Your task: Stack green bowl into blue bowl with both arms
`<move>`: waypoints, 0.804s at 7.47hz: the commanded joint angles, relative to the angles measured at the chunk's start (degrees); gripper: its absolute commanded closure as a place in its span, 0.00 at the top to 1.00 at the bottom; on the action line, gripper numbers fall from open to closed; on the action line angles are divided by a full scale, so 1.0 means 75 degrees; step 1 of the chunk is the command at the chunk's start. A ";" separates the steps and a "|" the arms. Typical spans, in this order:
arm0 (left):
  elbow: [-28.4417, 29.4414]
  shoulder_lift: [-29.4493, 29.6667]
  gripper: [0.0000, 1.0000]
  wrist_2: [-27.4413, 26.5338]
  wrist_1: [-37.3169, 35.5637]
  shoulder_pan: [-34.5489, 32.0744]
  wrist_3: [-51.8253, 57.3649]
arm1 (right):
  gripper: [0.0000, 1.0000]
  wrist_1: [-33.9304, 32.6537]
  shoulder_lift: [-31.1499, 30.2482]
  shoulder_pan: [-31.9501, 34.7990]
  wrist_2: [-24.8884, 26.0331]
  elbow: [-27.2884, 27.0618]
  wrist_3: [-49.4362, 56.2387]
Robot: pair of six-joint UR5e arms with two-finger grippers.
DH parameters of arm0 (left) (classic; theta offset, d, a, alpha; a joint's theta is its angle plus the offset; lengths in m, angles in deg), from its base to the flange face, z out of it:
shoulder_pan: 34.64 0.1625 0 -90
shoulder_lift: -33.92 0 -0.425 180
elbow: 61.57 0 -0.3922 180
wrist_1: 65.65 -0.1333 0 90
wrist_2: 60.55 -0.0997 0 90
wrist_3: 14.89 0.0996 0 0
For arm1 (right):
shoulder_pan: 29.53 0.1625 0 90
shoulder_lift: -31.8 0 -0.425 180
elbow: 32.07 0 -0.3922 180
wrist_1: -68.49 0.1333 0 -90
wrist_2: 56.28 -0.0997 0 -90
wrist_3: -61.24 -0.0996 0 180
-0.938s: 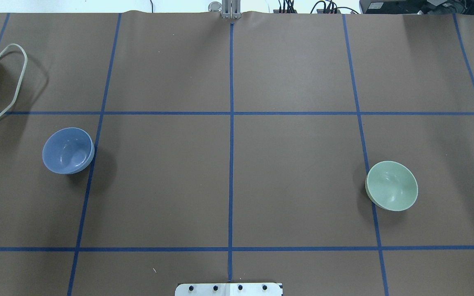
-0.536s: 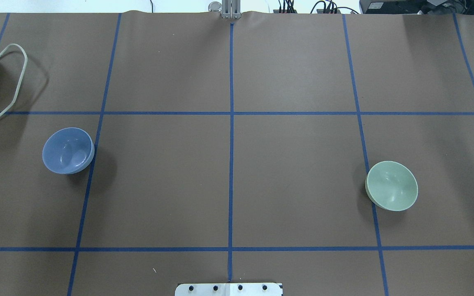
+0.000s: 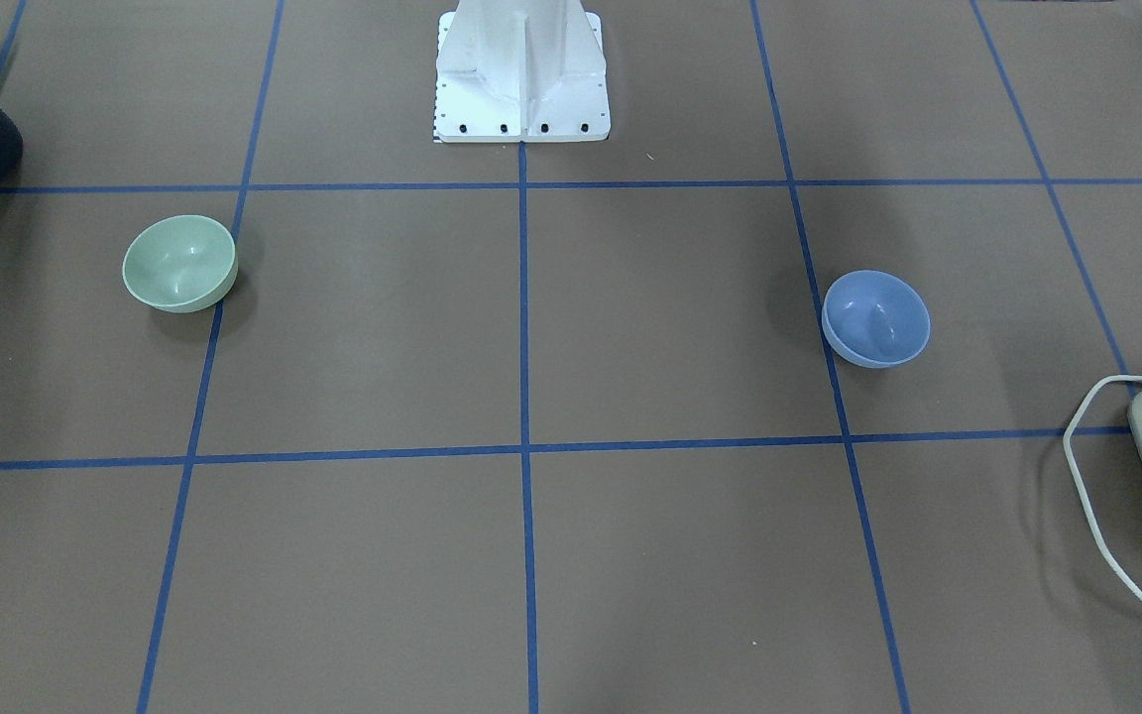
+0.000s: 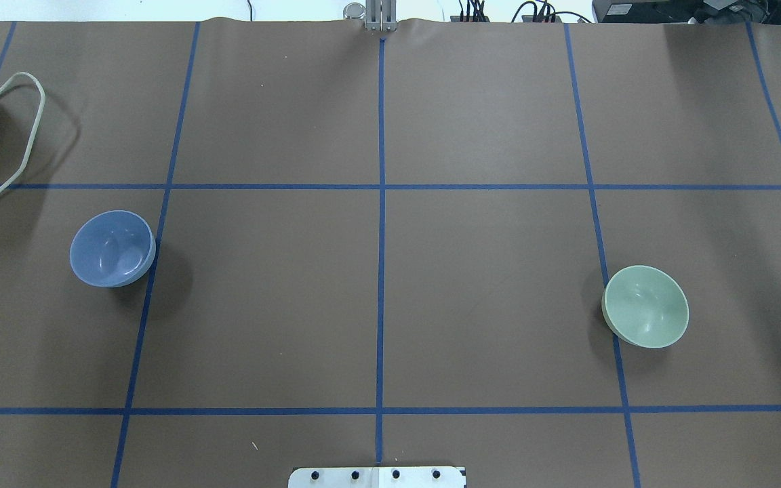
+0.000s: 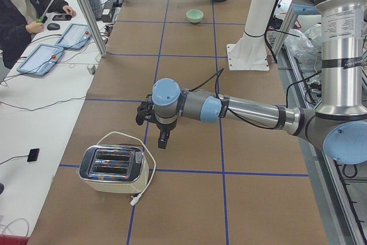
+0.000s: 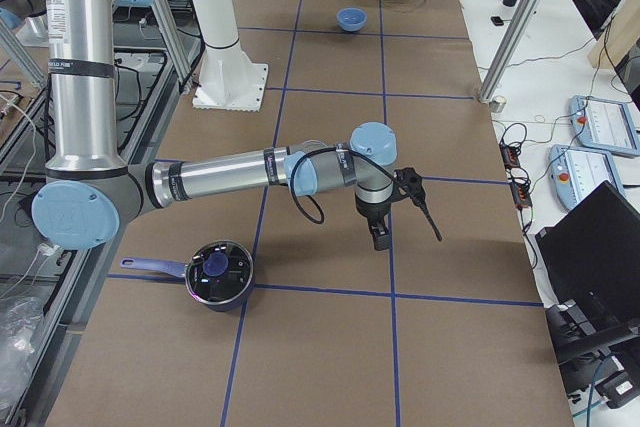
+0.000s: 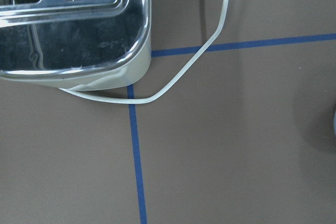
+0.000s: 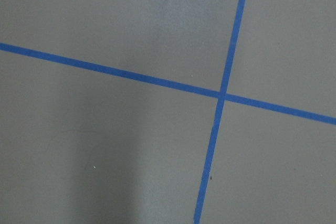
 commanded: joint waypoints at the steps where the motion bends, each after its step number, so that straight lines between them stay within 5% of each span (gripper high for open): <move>1: 0.0630 0.0372 0.98 0.0004 0.1513 0.0013 0.0001 | 1.00 0.0777 0.0150 -0.0004 -0.0019 0.0230 0.0004; 3: 0.0912 0.0535 0.98 -0.0007 0.2465 0.0024 -0.0011 | 1.00 0.1266 0.0162 -0.0051 0.0004 0.0219 -0.0019; 6: 0.0868 0.0700 0.98 -0.0751 0.2808 0.1754 -0.2203 | 1.00 0.1411 0.0360 -0.1475 0.0656 -0.0295 -0.2963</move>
